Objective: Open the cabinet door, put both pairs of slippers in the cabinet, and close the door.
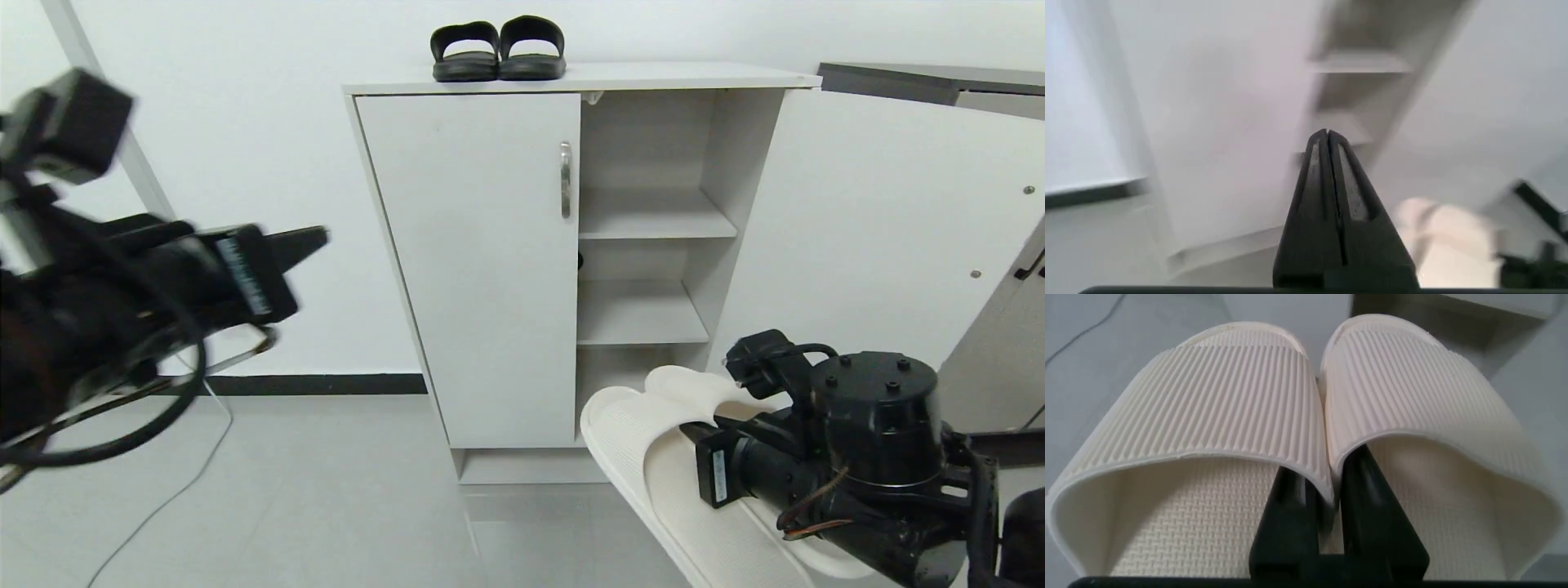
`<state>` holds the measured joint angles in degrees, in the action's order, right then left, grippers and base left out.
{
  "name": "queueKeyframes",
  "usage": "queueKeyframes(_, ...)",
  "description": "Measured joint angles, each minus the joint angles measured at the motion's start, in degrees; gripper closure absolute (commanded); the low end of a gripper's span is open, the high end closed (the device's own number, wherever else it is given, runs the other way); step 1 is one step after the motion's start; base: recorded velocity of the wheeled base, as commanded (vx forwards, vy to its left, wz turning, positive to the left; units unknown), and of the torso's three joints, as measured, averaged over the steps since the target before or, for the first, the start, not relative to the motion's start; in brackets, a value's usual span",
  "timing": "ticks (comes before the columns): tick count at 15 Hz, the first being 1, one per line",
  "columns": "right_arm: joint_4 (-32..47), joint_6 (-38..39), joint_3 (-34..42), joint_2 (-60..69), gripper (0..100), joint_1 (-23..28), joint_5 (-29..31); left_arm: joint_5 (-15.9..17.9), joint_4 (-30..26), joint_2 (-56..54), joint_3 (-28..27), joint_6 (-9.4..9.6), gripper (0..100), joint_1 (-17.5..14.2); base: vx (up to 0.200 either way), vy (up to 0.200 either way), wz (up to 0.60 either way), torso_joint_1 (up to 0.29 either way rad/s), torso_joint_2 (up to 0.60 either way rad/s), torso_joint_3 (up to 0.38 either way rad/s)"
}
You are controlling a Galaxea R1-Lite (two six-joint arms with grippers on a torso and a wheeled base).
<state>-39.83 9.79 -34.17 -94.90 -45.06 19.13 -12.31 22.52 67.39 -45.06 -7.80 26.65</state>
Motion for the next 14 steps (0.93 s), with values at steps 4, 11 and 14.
queueKeyframes(4,0.0,0.0,-0.7,-2.5,100,-0.1,1.6,-5.8,-16.2,-29.0,14.2,1.45,100,-15.2,0.000,0.000,0.00,0.000,0.00,0.000)
queueKeyframes(11,-0.1,0.1,-0.5,-3.2,100,-1.3,1.6,1.1,-21.4,-63.6,42.7,5.73,100,-26.4,0.000,0.000,0.00,0.000,0.00,0.000)
queueKeyframes(14,-0.5,0.1,-0.8,-3.9,100,-1.6,1.8,11.5,-22.6,-66.5,44.8,8.95,100,-26.8,0.000,0.000,0.00,0.000,0.00,0.000)
